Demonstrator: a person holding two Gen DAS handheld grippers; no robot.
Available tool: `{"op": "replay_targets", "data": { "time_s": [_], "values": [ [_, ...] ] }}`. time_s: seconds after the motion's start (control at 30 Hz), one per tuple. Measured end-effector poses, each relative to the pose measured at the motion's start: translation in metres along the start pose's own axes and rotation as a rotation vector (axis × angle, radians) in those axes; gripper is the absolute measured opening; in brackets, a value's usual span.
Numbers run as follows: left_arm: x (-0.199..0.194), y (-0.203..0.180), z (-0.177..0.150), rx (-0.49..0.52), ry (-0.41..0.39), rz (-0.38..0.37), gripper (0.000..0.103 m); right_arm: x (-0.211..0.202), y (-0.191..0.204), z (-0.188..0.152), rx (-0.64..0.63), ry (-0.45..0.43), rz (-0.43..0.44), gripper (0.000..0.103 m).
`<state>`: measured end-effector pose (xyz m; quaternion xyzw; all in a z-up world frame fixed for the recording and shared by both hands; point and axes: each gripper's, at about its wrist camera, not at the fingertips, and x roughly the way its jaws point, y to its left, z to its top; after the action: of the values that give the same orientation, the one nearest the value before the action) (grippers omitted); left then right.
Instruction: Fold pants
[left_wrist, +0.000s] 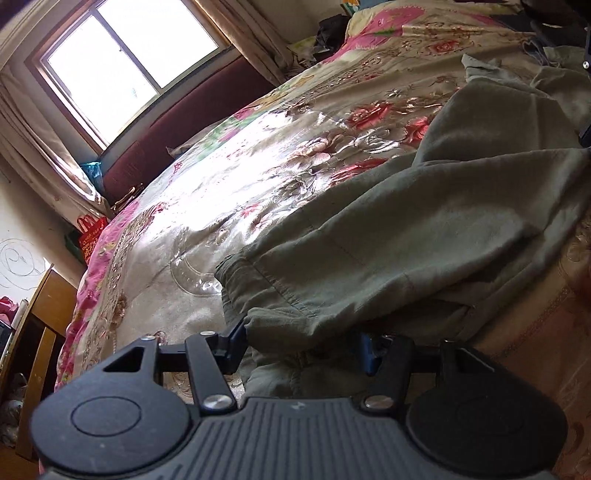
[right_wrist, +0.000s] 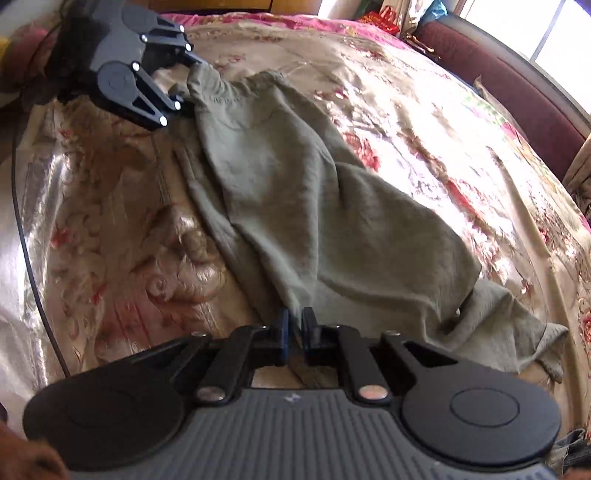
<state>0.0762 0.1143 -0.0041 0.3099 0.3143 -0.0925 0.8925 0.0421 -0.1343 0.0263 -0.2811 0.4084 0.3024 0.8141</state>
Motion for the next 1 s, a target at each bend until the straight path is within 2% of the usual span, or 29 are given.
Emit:
{"op": "replay_targets", "data": {
  "time_s": [0.03, 0.1, 0.23, 0.3, 0.4, 0.43, 0.47, 0.57, 0.67, 0.73, 0.8, 0.87, 0.93, 1.0],
  "values": [
    [0.001, 0.003, 0.001, -0.011, -0.010, 0.005, 0.071, -0.002, 0.001, 0.007, -0.013, -0.029, 0.005, 0.015],
    [0.005, 0.006, 0.001, -0.009, -0.016, 0.009, 0.071, 0.000, 0.007, 0.028, -0.033, -0.102, 0.012, 0.027],
    [0.009, 0.004, -0.002, 0.048, -0.021, 0.020, 0.071, 0.036, 0.028, 0.073, -0.030, -0.203, 0.096, 0.029],
    [0.014, 0.002, -0.004, 0.071, 0.000, 0.008, 0.068, 0.060, 0.041, 0.095, -0.030, -0.212, 0.114, 0.029],
    [0.023, 0.004, -0.007, 0.091, 0.014, 0.014, 0.051, 0.088, 0.052, 0.117, -0.031, -0.194, 0.081, 0.023],
    [0.025, 0.008, -0.006, 0.081, 0.012, 0.010, 0.048, 0.093, 0.051, 0.123, -0.022, -0.183, 0.077, 0.017],
    [0.026, 0.016, -0.003, 0.054, 0.004, 0.003, 0.047, 0.098, 0.047, 0.131, 0.013, -0.167, 0.089, 0.003],
    [0.019, 0.043, 0.008, -0.025, -0.055, 0.017, 0.045, 0.087, 0.032, 0.148, 0.106, -0.193, 0.120, 0.003],
    [0.005, 0.062, 0.013, -0.065, -0.119, 0.077, 0.044, 0.059, 0.029, 0.164, 0.112, -0.282, 0.101, 0.003],
    [0.000, 0.069, 0.008, -0.087, -0.127, 0.111, 0.044, 0.049, 0.035, 0.173, 0.100, -0.319, 0.108, 0.003],
    [0.004, 0.068, -0.007, -0.116, -0.089, 0.113, 0.045, 0.056, 0.050, 0.172, 0.068, -0.319, 0.109, 0.006],
    [0.014, 0.057, -0.027, -0.099, -0.011, 0.102, 0.045, 0.082, 0.069, 0.166, 0.060, -0.251, 0.137, 0.011],
    [0.022, 0.044, -0.046, -0.055, 0.054, 0.113, 0.045, 0.104, 0.086, 0.158, 0.051, -0.163, 0.174, 0.012],
    [0.021, 0.039, -0.059, -0.042, 0.092, 0.125, 0.045, 0.111, 0.103, 0.147, -0.016, -0.161, 0.131, 0.015]
  ]
}}
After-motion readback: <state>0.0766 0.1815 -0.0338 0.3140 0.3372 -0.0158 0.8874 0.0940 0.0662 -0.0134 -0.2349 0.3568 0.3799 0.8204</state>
